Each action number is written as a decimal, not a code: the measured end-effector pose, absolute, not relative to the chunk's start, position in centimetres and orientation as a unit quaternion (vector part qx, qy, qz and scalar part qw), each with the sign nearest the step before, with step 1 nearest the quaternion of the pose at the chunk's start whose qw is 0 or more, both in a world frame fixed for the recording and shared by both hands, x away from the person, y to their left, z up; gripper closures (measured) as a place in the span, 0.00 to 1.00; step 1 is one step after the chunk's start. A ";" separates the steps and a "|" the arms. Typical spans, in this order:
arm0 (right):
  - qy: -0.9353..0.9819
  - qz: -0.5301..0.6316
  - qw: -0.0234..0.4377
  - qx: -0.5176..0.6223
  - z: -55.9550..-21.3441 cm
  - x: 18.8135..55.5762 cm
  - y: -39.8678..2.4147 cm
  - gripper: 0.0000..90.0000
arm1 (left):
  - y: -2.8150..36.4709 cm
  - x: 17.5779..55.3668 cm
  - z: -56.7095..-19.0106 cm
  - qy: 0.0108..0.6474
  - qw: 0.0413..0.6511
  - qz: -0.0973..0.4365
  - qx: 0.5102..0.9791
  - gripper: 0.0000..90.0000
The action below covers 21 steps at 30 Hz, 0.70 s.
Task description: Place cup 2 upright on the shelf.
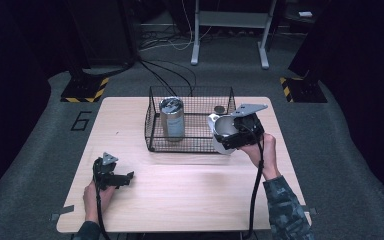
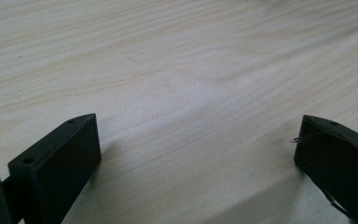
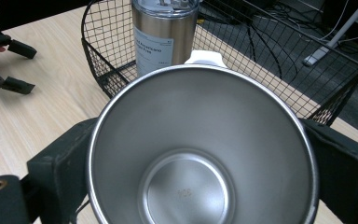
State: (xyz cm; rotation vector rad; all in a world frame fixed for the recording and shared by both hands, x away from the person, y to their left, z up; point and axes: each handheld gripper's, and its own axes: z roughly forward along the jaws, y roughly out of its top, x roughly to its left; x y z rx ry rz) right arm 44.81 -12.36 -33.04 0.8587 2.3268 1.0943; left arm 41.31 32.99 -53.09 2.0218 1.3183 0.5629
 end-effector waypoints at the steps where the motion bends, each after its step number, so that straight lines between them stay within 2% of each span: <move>1: 0.837 0.397 0.217 0.309 -33.0 45.0 -12.2 0.06 | 33.0 41.3 -53.1 0.503 0.325 0.216 0.772 0.00; 21: 0.841 0.393 0.217 0.303 -32.2 47.2 -10.6 0.06 | 33.0 41.3 -53.1 0.503 0.326 0.215 0.771 0.00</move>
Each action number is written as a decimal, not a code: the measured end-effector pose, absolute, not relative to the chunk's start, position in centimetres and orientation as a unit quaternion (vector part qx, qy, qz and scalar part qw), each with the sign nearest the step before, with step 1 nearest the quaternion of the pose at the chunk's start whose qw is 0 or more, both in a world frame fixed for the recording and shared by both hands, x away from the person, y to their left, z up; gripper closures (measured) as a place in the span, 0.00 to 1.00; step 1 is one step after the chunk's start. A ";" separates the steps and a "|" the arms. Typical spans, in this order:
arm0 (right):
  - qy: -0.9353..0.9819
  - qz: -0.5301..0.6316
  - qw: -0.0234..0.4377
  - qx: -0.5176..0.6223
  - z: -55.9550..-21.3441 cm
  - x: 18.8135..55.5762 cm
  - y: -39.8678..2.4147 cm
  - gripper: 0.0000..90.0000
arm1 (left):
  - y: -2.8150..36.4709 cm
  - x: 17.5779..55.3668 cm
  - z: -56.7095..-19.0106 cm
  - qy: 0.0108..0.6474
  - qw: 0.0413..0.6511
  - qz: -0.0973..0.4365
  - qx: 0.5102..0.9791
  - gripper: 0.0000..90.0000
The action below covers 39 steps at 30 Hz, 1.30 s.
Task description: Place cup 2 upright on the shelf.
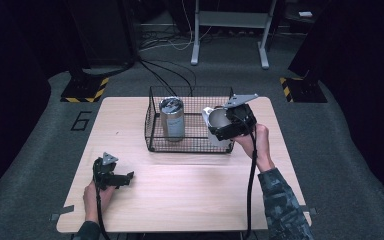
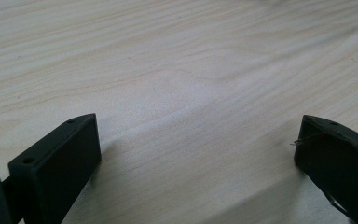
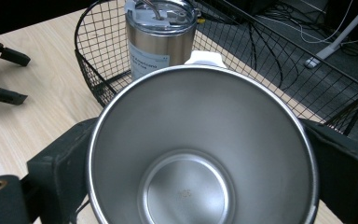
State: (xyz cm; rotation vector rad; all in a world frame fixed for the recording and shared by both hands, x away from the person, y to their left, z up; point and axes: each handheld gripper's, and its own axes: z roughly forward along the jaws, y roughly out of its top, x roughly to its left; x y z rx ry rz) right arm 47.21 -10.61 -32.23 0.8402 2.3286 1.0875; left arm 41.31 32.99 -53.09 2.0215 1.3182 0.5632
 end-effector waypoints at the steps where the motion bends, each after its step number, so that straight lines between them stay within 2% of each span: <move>1: 0.842 0.391 0.213 0.305 -32.1 47.4 -10.5 0.06 | 33.0 41.3 -53.1 0.503 0.325 0.215 0.772 0.00; 39: 0.840 0.375 0.204 0.335 -33.6 53.0 -7.8 0.06 | 33.0 41.3 -53.1 0.502 0.326 0.215 0.772 0.00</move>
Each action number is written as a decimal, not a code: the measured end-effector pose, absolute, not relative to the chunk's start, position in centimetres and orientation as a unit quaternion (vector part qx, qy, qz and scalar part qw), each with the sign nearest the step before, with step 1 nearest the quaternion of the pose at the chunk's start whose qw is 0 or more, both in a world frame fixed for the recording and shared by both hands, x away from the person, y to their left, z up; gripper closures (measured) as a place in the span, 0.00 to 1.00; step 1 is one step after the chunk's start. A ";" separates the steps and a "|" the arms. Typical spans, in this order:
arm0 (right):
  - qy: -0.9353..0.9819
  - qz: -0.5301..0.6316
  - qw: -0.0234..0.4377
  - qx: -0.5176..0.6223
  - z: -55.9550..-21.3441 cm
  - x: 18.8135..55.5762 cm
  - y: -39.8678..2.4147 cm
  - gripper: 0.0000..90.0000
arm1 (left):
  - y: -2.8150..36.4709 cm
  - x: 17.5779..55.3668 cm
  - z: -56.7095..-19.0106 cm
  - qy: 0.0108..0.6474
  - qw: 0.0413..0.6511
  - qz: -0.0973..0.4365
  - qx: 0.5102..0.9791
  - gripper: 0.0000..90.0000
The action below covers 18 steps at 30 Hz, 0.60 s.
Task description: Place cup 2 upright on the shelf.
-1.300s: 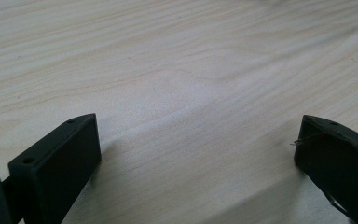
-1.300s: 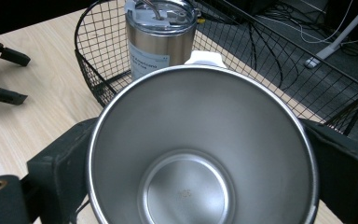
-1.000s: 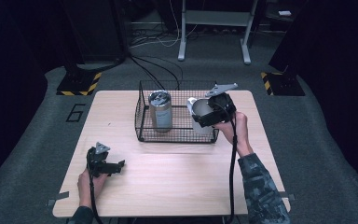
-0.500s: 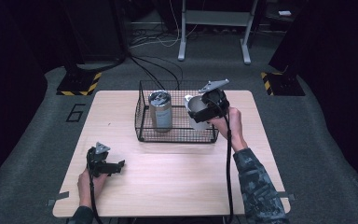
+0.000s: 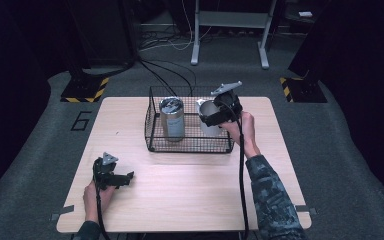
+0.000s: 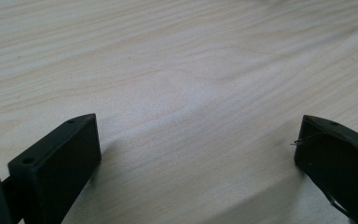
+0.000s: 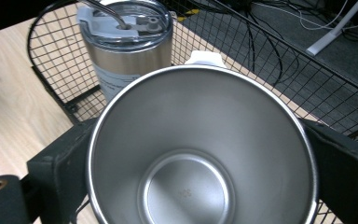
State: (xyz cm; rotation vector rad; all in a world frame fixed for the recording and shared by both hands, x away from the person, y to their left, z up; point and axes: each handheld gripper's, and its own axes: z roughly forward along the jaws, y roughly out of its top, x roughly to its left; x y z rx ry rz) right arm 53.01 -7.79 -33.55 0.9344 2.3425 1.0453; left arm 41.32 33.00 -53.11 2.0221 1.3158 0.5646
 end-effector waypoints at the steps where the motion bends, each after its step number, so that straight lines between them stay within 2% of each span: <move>1: 0.841 0.372 0.208 0.334 -33.7 53.2 -7.7 0.06 | 33.0 41.3 -53.2 0.502 0.328 0.220 0.770 0.00; 7: 0.838 0.364 0.219 0.343 -34.5 54.1 -7.5 0.06 | 33.1 41.3 -53.1 0.501 0.325 0.211 0.774 0.00; 18: 0.835 0.356 0.211 0.362 -35.7 55.4 -7.4 0.06 | 33.0 41.3 -53.1 0.502 0.325 0.214 0.773 0.00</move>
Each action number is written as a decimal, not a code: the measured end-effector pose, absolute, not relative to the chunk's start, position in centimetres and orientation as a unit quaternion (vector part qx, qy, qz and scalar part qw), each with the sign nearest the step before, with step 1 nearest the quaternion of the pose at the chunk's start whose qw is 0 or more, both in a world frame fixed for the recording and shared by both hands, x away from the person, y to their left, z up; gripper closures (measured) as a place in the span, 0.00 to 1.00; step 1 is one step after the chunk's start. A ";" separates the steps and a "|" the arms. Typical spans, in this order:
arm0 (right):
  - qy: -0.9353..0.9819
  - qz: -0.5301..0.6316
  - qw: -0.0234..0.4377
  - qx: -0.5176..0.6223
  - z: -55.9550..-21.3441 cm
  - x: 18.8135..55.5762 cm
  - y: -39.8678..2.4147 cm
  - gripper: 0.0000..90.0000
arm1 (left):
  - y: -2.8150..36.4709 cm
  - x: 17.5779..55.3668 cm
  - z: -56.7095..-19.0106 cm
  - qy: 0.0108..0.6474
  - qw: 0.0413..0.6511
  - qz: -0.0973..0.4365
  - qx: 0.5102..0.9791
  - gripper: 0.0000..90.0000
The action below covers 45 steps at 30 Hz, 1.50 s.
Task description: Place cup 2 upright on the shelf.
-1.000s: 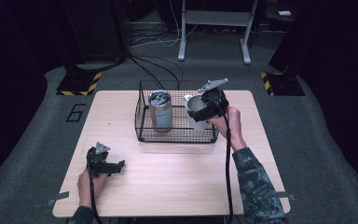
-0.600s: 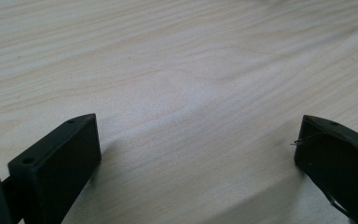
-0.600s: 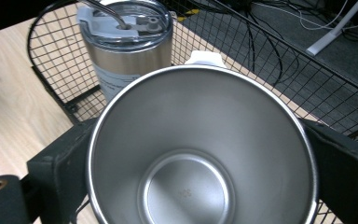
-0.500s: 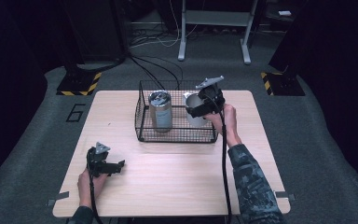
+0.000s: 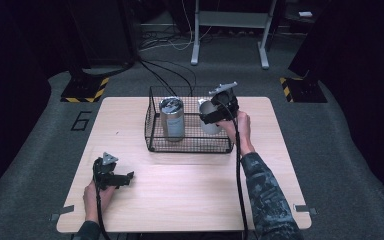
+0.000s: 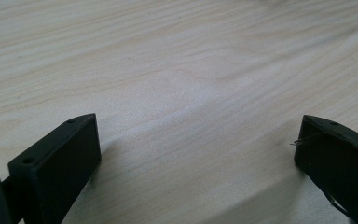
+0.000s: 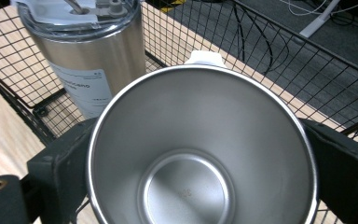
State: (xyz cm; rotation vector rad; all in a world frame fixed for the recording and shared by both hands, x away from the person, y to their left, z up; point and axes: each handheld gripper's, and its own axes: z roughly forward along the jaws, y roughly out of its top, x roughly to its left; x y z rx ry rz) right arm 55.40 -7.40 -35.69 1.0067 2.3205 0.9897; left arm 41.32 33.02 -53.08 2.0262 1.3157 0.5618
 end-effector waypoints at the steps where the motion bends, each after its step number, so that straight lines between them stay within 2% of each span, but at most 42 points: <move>1: 0.834 0.359 0.215 0.359 -35.9 55.6 -7.4 0.06 | 33.0 41.3 -53.1 0.502 0.325 0.214 0.773 0.00; 45: 0.841 0.334 0.171 0.391 -40.4 57.7 -5.3 0.06 | 33.0 41.3 -53.1 0.502 0.325 0.215 0.773 0.00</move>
